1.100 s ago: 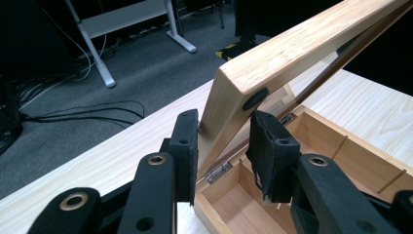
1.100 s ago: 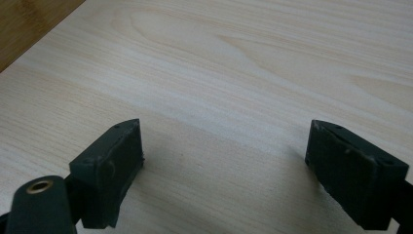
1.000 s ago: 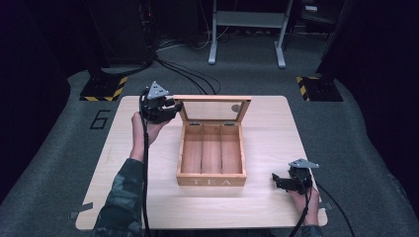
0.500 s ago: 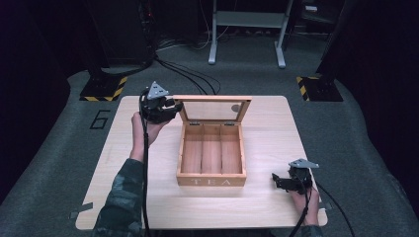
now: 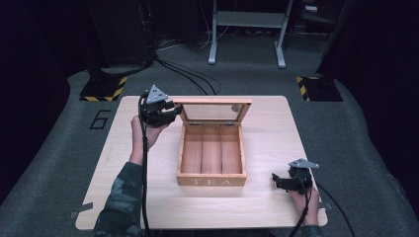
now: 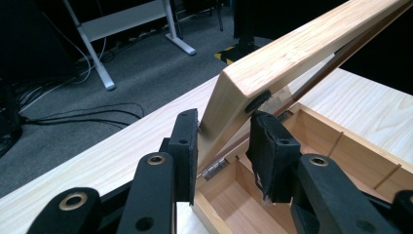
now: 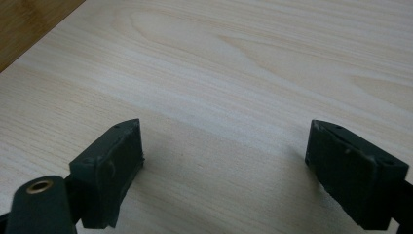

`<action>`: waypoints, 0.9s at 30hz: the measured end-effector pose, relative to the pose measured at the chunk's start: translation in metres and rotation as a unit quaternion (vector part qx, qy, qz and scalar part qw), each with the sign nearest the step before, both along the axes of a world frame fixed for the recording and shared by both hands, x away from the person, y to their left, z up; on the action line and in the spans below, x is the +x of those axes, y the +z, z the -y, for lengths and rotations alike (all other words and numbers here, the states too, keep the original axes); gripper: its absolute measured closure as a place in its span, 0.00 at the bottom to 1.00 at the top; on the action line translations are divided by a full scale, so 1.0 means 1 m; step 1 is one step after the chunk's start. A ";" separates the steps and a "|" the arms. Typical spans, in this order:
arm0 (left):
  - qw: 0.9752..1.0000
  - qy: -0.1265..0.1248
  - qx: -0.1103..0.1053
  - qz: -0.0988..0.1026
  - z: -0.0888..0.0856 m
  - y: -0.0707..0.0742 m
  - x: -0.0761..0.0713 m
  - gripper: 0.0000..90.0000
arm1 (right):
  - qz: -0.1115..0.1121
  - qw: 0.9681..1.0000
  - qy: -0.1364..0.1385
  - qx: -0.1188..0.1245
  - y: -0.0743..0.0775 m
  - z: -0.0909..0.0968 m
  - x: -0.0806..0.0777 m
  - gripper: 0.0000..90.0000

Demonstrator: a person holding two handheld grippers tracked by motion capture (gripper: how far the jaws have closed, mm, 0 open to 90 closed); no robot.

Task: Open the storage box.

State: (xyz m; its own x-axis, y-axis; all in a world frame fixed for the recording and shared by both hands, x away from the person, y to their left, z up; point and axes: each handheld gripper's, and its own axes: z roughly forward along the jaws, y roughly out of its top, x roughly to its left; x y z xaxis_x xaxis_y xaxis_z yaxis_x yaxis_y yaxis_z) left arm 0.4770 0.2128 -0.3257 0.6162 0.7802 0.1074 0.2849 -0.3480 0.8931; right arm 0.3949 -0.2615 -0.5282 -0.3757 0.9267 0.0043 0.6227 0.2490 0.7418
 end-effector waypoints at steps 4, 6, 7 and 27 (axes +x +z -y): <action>1.000 0.000 0.003 0.003 0.000 -0.002 -0.005 0.71 | 0.000 1.000 0.000 0.000 0.000 0.000 0.000 0.15; 1.000 0.003 0.001 0.005 0.000 -0.005 -0.009 0.71 | 0.000 1.000 0.000 0.000 0.000 0.000 0.000 0.15; 1.000 0.003 -0.002 0.007 0.000 -0.006 -0.010 0.71 | 0.000 1.000 0.000 0.000 0.000 0.000 0.000 0.15; 1.000 0.003 -0.010 0.022 -0.001 -0.038 -0.051 0.69 | 0.000 1.000 -0.004 0.002 0.000 -0.001 0.000 0.15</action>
State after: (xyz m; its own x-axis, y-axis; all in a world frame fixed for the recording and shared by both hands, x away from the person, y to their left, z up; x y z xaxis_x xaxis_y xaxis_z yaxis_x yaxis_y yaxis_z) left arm 0.4256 0.2138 -0.3636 0.6061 0.7863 0.1199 0.2466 -0.3291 0.9115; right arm 0.3946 -0.2607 -0.5283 -0.3682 0.9297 0.0086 0.6254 0.2408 0.7423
